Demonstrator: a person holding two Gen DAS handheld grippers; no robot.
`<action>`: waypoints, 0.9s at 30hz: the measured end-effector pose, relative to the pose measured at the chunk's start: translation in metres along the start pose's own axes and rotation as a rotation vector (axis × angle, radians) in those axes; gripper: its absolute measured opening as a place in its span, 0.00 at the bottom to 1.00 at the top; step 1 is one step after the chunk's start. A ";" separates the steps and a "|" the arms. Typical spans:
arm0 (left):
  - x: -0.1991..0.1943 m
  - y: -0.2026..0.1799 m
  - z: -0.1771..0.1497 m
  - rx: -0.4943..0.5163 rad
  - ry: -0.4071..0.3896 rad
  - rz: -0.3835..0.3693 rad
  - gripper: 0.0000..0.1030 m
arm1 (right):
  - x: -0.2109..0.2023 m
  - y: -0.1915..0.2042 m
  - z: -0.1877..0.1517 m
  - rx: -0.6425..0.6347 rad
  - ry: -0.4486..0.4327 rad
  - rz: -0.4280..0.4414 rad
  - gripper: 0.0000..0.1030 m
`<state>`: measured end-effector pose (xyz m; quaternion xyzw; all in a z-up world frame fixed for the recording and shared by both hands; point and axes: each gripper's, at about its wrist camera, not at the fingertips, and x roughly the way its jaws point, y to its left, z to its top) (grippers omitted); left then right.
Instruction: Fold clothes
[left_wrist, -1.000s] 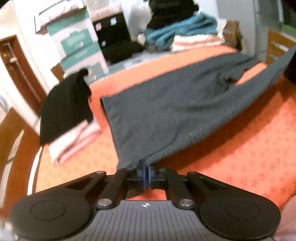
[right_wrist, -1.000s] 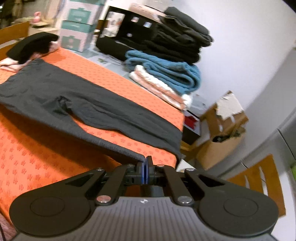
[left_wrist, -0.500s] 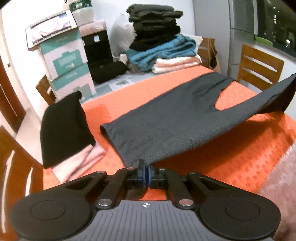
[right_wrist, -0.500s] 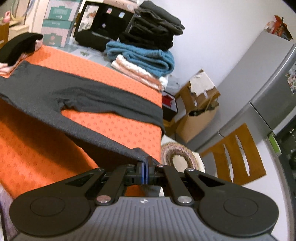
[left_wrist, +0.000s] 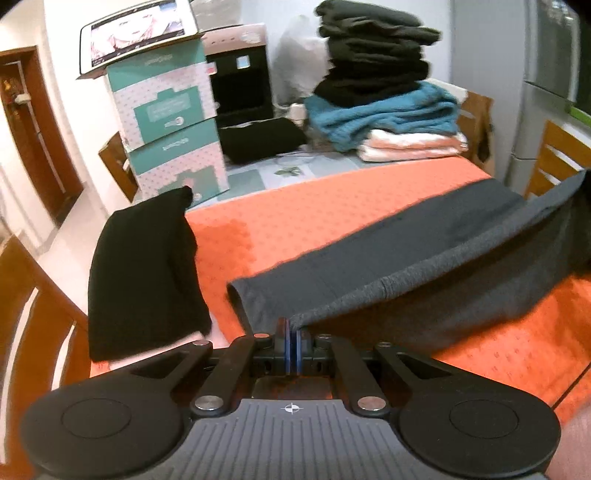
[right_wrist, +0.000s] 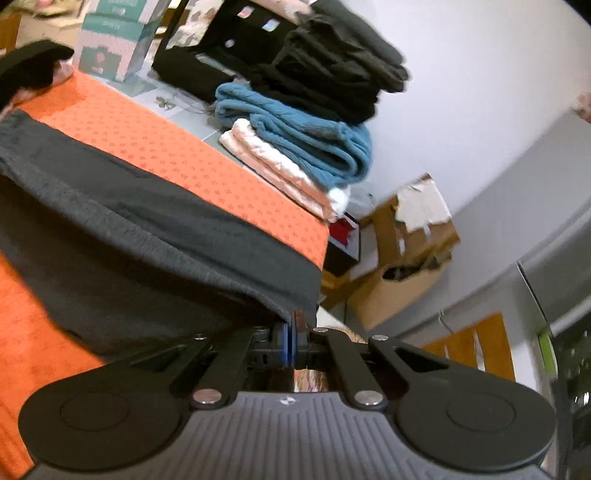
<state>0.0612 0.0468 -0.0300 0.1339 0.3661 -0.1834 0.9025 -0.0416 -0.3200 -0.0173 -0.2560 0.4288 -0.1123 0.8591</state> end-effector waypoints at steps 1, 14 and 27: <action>0.008 0.002 0.007 -0.007 0.009 0.008 0.05 | 0.015 -0.001 0.008 -0.029 0.002 0.004 0.02; 0.110 0.027 0.048 -0.036 0.207 0.062 0.06 | 0.151 0.011 0.078 -0.217 0.069 0.082 0.02; 0.137 0.035 0.055 -0.049 0.163 0.118 0.34 | 0.224 0.031 0.101 -0.299 0.151 0.162 0.14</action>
